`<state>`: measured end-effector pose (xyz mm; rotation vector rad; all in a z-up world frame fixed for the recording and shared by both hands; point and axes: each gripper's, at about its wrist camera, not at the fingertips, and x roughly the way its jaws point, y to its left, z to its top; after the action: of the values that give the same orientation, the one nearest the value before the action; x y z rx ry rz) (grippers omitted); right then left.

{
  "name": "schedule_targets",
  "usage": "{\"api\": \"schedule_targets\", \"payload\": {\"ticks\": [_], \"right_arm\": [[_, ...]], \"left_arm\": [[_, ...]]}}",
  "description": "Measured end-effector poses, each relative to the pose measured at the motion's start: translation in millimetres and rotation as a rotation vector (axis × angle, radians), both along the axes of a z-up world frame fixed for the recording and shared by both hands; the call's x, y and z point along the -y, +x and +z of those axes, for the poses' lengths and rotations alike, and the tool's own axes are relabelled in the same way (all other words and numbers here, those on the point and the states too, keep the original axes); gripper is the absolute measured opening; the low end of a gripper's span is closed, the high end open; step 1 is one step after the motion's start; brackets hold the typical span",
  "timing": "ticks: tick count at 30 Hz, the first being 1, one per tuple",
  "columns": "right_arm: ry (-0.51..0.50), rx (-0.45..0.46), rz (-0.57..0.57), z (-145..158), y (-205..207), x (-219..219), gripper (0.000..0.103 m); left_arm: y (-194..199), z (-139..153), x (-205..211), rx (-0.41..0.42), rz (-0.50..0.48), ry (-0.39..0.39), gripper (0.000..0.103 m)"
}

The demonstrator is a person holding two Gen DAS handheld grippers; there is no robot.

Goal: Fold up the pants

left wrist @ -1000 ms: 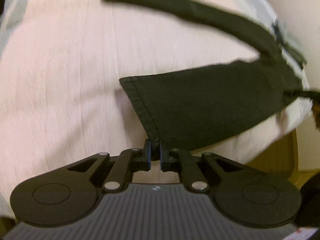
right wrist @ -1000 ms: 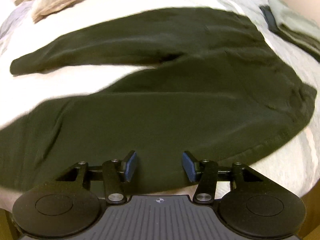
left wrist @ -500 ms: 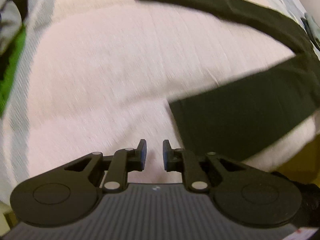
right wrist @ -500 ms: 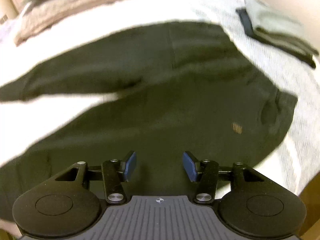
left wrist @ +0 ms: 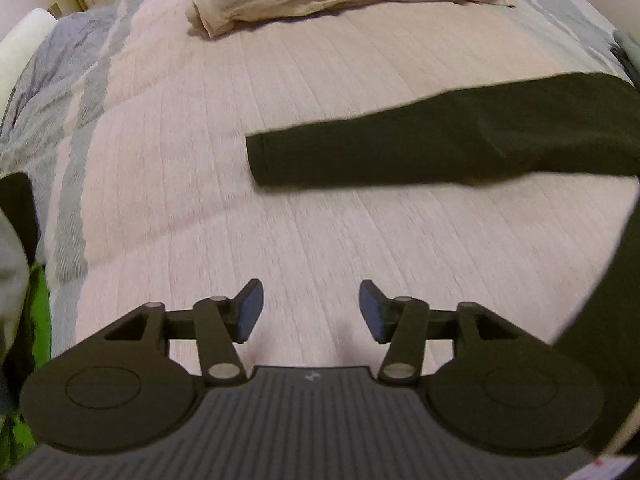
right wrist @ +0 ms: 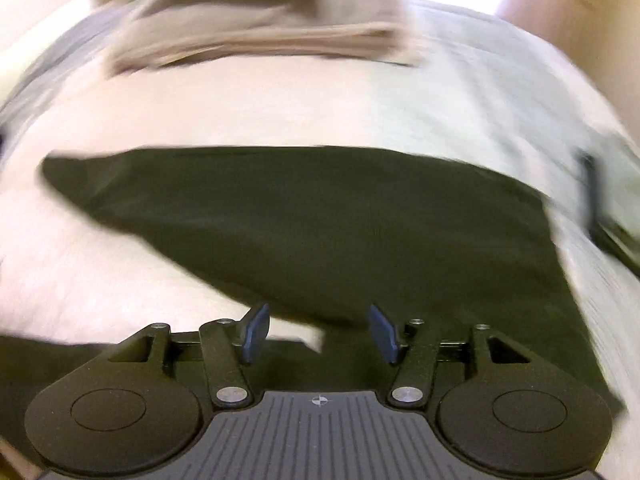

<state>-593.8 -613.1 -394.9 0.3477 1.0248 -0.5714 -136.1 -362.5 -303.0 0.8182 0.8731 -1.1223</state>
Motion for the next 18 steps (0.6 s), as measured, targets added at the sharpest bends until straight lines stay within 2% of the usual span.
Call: {"api": "schedule_targets", "payload": {"ticks": [3, 6, 9, 13, 15, 17, 18], "right_arm": [[0.008, -0.006, 0.193, -21, 47, -13, 0.053], [-0.018, -0.018, 0.344, -39, 91, -33, 0.053], [-0.035, -0.017, 0.437, -51, 134, -55, 0.053], [-0.084, -0.047, 0.516, -75, 182, -86, 0.053], [-0.095, -0.061, 0.524, -87, 203, -99, 0.054], [-0.098, -0.07, 0.511, -98, 216, -105, 0.054], [-0.097, -0.073, 0.5, -102, 225, -107, 0.054]], "left_arm": [[14, -12, 25, 0.015, -0.011, -0.006, 0.066], [43, -29, 49, -0.019, -0.01, -0.001, 0.067], [76, -54, 71, -0.075, -0.041, -0.023, 0.067], [113, -84, 93, -0.161, -0.149, -0.088, 0.067], [126, -94, 101, -0.201, -0.211, -0.124, 0.067], [140, -104, 108, -0.274, -0.262, -0.136, 0.066], [145, -106, 110, -0.312, -0.277, -0.137, 0.061]]}}
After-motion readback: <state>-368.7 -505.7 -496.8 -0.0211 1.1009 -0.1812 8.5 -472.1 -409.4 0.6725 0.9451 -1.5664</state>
